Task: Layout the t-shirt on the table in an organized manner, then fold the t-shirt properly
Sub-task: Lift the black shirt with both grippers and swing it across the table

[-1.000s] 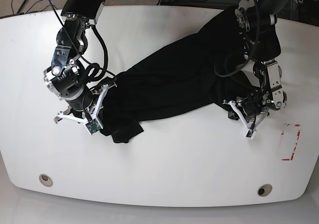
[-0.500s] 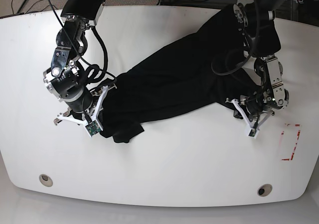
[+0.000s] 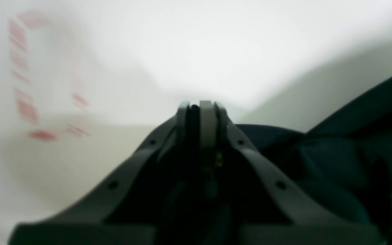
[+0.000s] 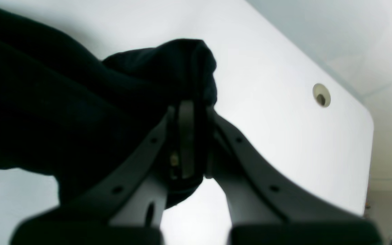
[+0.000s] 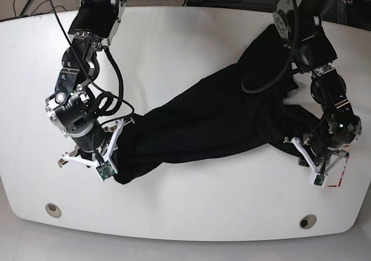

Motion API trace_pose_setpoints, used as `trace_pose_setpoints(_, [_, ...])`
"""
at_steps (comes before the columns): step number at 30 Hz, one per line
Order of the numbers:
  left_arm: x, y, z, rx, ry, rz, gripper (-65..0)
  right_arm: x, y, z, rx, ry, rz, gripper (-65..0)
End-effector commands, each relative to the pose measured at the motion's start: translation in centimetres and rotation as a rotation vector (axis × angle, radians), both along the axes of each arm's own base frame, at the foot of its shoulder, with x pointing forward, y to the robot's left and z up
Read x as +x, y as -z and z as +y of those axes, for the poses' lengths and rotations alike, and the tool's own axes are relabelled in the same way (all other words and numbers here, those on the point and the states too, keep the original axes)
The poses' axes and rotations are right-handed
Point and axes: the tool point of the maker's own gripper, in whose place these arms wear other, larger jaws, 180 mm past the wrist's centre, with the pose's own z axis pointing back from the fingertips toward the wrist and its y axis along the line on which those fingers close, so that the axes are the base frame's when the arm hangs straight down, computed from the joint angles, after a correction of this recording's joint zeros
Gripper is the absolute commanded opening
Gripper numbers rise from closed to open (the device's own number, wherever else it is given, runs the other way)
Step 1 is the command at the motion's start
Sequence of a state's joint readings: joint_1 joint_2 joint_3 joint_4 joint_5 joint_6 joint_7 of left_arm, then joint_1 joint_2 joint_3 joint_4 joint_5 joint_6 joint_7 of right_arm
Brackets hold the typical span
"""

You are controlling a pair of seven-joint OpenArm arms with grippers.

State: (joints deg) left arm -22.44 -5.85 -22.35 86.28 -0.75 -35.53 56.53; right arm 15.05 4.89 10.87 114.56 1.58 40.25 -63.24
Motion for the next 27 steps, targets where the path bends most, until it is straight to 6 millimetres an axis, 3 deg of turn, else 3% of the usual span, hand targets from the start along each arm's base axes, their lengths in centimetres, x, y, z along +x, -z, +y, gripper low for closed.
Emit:
trace_pose_setpoints(1, [1.4, -4.6, 0.5, 0.031, -0.005, -0.113, -64.7, 1.6, -3.1, 0.3, 0.003, -0.019, -0.091, -65.0])
trace_pose_setpoints(10, [2.7, -13.8, 1.2, 0.105, -0.042, -0.282, -64.7, 5.2, -9.0, -0.9, -0.025, -0.008, -0.212, -64.8])
trace_pose_setpoints(15, [3.3, -19.7, 1.7, 0.131, -0.076, -0.377, -64.7, 7.5, -13.3, -3.1, -0.062, 0.034, -0.262, -64.8])
trace_pose_setpoints(21, [3.7, -27.8, 2.3, 0.142, -0.11, -0.532, -64.7, 9.3, -19.8, -5.2, -0.086, 0.077, -0.356, -64.7])
trace_pose_setpoints(27, [3.6, -35.3, 3.3, 0.138, -0.134, -0.676, -64.7, 10.3, -26.7, -5.7, -0.153, 0.074, -0.456, -64.5])
